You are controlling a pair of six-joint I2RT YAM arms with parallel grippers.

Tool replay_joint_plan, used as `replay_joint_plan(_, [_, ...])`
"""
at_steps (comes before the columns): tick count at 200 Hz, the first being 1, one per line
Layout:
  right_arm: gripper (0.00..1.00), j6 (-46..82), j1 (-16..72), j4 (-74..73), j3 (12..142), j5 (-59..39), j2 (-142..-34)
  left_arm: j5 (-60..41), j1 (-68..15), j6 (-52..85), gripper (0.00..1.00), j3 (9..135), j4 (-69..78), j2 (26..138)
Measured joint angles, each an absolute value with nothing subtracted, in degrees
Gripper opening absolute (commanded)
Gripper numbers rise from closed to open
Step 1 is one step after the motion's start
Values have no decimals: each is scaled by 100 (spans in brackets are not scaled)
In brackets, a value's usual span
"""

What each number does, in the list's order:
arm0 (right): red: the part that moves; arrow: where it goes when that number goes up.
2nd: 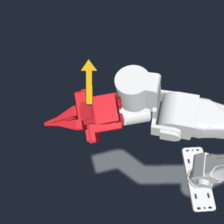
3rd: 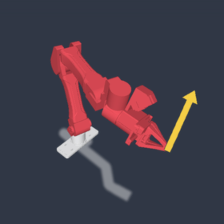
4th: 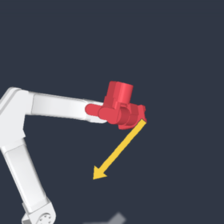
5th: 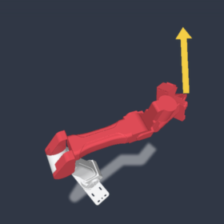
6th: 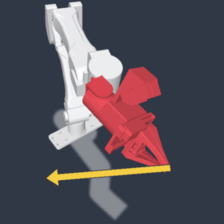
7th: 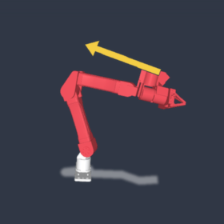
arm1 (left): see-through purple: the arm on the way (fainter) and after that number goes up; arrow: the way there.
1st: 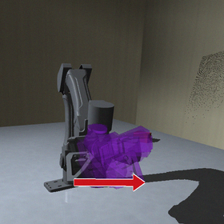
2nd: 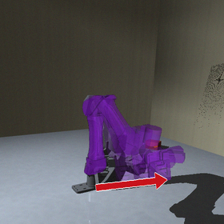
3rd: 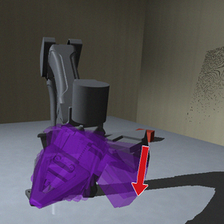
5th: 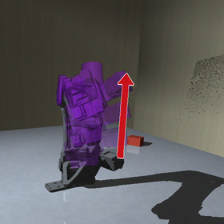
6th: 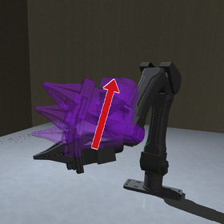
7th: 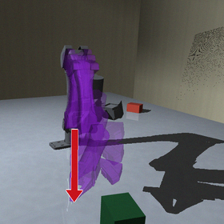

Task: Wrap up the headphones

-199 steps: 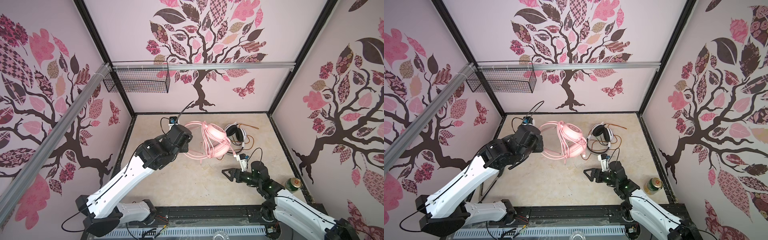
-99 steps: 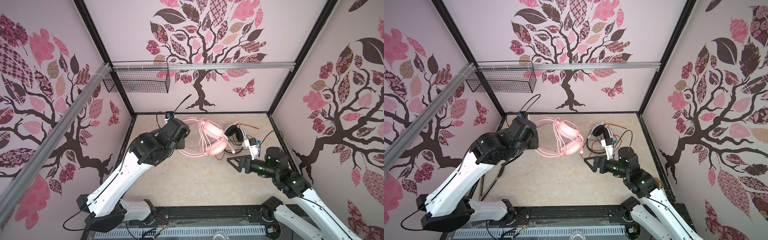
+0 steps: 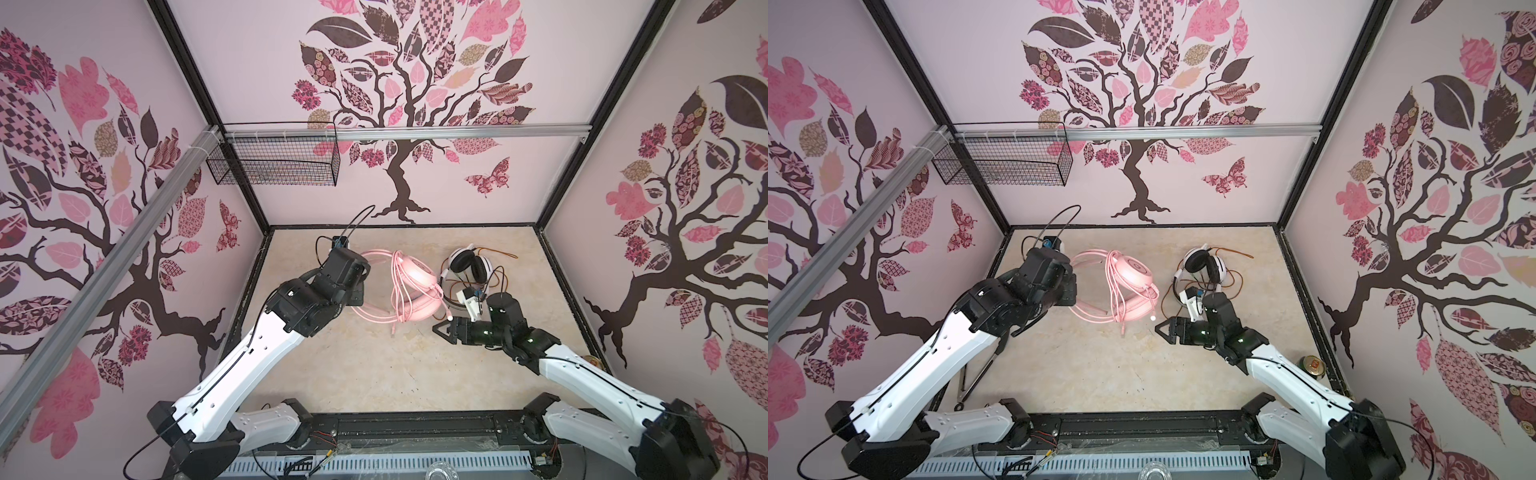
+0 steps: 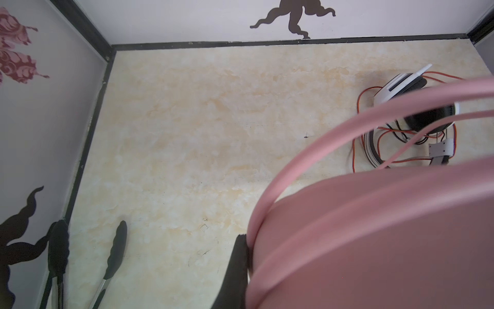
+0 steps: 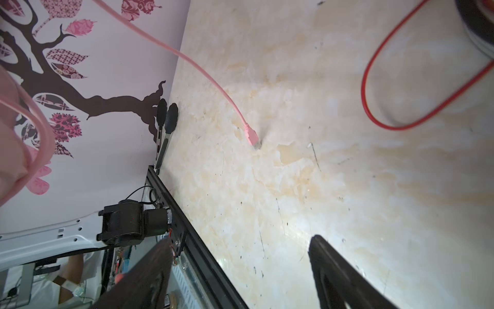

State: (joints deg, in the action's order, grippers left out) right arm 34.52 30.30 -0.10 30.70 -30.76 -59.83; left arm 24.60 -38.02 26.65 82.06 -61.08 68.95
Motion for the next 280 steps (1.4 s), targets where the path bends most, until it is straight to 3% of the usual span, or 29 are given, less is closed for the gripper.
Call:
replay_joint_plan(32, [69, 3234, 3183, -1299, 3057, -3059, -6849, 2069, -3282, 2624, 0, 8162, -5927, 6917])
replay_joint_plan(86, [67, 2663, 3861, -2738, 3253, -2757, -8521, 1802, -3251, 2539, 0, 8394, -6064, 7137])
replay_joint_plan(120, [66, 2735, 3854, -3363, 3452, -2397, -8884, 1734, -3253, 2543, 0, 8785, -6270, 7214])
replay_joint_plan(146, [56, 2917, 3854, -3446, 3653, -1951, -9011, 1684, -3293, 2547, 0, 9067, -6329, 7214])
replay_joint_plan(239, [56, 3332, 4270, -2655, 4316, -847, -9369, 2034, -3795, 2547, 0, 9360, -6578, 7336])
replay_joint_plan(280, [50, 3465, 4338, -2368, 4486, -327, -9577, 2139, -3872, 2569, 0, 9378, -6608, 7343])
